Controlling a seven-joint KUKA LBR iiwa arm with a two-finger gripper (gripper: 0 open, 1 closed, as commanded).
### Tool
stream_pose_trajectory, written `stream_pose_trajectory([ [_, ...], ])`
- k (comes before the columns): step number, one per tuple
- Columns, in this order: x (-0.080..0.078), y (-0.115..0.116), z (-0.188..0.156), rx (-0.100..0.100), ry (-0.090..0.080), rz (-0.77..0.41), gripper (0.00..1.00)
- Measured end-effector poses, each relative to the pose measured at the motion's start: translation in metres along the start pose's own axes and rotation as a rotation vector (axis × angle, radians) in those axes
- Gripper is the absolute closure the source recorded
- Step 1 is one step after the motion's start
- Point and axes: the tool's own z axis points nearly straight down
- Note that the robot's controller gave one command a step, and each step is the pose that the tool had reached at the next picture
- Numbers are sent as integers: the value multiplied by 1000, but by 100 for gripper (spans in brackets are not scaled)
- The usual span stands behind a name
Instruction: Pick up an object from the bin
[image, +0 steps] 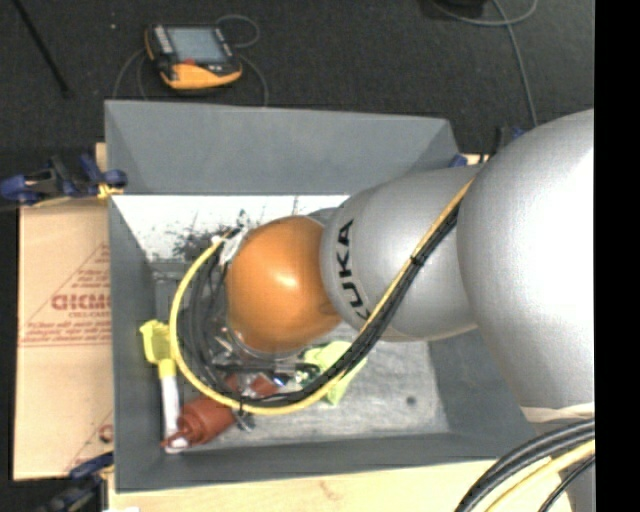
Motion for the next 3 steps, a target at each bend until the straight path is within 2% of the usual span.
stream_pose_trajectory([
  [1,-29,-14,11,11,32,6,100],
  [2,14,-1,-85,1,7,8,100],
  [3,14,-1,-85,1,7,8,100],
])
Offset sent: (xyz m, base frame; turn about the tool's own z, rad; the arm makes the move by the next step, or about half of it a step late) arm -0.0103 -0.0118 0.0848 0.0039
